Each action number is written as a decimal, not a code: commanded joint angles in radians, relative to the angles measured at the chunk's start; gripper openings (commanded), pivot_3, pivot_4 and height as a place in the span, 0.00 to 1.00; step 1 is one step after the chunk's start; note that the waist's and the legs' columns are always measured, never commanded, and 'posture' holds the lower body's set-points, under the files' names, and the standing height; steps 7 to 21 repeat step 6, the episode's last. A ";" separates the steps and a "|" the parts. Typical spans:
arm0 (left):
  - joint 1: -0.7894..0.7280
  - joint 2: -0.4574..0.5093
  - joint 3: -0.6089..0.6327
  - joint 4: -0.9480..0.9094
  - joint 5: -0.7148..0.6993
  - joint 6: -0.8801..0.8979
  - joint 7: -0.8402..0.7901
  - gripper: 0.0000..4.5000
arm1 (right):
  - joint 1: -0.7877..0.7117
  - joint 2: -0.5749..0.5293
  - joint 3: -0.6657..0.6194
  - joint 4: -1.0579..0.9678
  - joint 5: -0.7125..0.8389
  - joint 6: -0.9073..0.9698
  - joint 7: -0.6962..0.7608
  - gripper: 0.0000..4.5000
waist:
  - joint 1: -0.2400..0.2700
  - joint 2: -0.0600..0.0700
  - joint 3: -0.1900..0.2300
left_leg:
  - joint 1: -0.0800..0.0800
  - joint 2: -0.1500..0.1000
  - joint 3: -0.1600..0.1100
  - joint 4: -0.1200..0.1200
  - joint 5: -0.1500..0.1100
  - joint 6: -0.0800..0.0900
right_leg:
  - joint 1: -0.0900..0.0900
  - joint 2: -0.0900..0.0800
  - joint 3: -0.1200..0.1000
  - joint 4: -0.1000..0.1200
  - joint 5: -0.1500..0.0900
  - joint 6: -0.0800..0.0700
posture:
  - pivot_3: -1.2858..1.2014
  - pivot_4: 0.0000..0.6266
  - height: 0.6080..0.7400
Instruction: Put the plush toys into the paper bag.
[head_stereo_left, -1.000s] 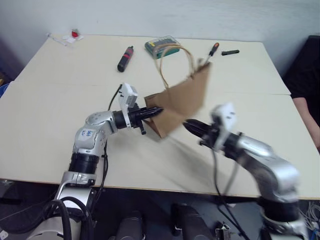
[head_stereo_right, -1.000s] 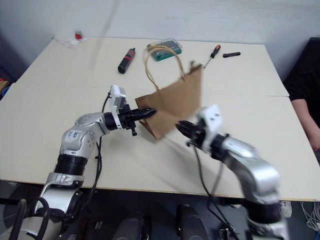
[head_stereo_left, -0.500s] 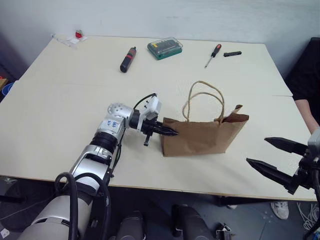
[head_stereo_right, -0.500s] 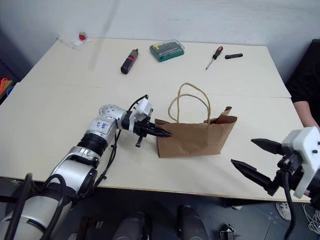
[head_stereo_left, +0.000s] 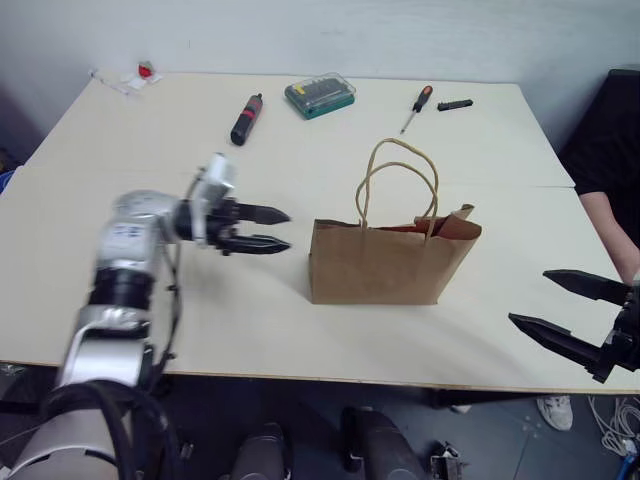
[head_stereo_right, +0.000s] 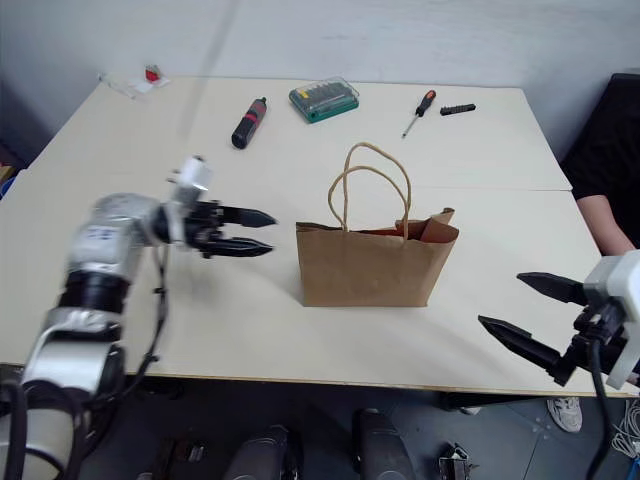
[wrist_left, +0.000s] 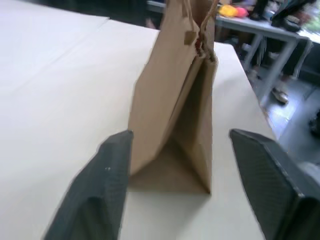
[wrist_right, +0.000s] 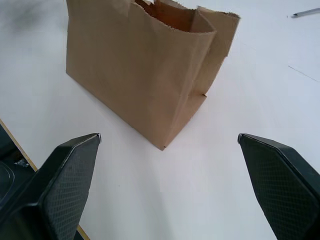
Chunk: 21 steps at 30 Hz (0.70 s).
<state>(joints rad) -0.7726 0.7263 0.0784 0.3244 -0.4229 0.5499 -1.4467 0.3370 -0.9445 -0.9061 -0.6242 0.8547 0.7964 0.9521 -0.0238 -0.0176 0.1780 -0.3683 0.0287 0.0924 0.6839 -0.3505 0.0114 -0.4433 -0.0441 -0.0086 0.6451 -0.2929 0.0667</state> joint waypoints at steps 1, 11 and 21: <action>0.105 0.158 0.149 -0.203 -0.136 0.245 0.029 1.00 | -0.036 -0.061 -0.022 0.080 0.013 -0.029 0.084 1.00 | -0.002 0.000 0.000 | 0.000 0.000 0.000 0.000 0.000 0.000 | 0.000 -0.001 0.000 0.000 0.000 0.000 | 0.52 0.24 1.00; 0.187 0.269 0.310 -0.286 -0.232 0.381 0.123 1.00 | -0.148 -0.152 0.022 0.229 0.062 0.014 0.157 1.00 | 0.008 -0.001 0.000 | 0.001 -0.002 -0.001 0.001 0.000 0.001 | 0.001 -0.004 -0.001 -0.003 0.000 0.000 | 0.52 0.24 1.00; 0.187 0.269 0.310 -0.286 -0.232 0.381 0.123 1.00 | -0.148 -0.152 0.022 0.229 0.062 0.014 0.157 1.00 | 0.008 -0.001 0.000 | 0.001 -0.002 -0.001 0.001 0.000 0.001 | 0.001 -0.004 -0.001 -0.003 0.000 0.000 | 0.52 0.24 1.00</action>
